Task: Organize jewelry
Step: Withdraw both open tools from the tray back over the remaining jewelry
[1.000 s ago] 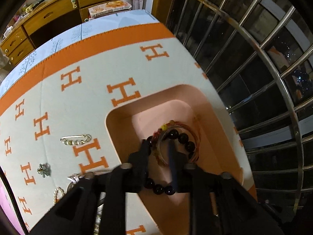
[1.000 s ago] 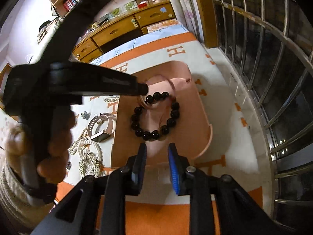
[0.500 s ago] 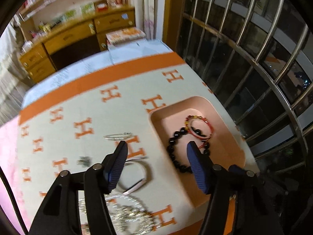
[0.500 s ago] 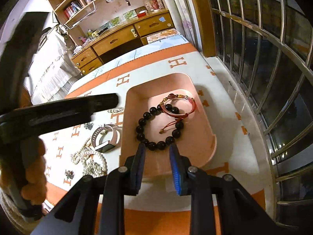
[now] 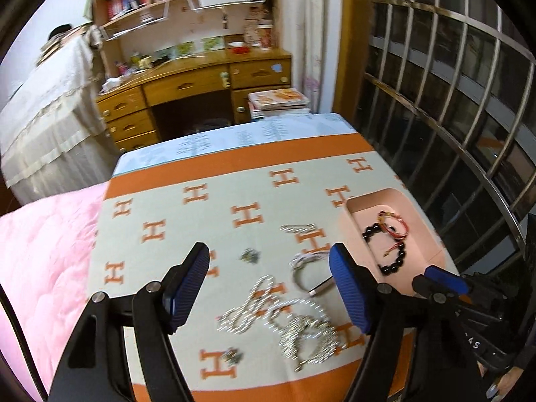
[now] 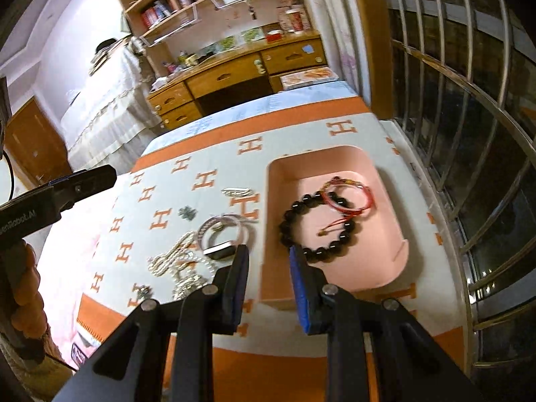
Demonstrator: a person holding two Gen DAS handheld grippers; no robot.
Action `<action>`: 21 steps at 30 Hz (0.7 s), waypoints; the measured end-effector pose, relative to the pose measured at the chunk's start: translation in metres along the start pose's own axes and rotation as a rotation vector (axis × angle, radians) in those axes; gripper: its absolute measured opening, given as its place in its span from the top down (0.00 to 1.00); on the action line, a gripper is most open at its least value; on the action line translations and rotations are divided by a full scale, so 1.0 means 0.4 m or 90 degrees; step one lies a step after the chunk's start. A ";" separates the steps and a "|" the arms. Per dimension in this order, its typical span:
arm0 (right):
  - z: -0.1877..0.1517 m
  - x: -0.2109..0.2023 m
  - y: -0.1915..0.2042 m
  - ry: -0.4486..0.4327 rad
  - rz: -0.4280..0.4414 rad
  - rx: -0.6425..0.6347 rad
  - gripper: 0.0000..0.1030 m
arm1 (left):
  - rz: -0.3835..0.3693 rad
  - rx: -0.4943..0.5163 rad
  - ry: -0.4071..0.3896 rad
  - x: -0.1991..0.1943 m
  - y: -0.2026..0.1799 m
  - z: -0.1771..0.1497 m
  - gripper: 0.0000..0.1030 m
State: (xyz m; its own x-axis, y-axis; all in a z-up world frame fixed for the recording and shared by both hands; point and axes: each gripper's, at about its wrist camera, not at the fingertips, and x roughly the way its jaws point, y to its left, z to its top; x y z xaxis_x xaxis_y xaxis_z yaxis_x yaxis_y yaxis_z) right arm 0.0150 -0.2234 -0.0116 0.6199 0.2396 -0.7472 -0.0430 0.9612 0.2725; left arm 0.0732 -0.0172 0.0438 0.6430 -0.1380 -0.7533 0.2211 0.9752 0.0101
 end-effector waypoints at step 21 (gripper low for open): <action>-0.092 0.170 0.165 0.181 0.069 -0.076 0.69 | 0.033 -0.068 0.142 0.121 0.181 -0.257 0.30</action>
State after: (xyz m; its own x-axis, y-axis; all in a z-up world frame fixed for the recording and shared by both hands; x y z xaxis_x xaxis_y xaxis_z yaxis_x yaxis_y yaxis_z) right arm 0.0252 -0.1384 -0.0667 0.3636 0.3542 -0.8616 -0.1990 0.9331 0.2996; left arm 0.0450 0.0644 -0.0596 0.4710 -0.0578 -0.8802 0.1057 0.9944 -0.0087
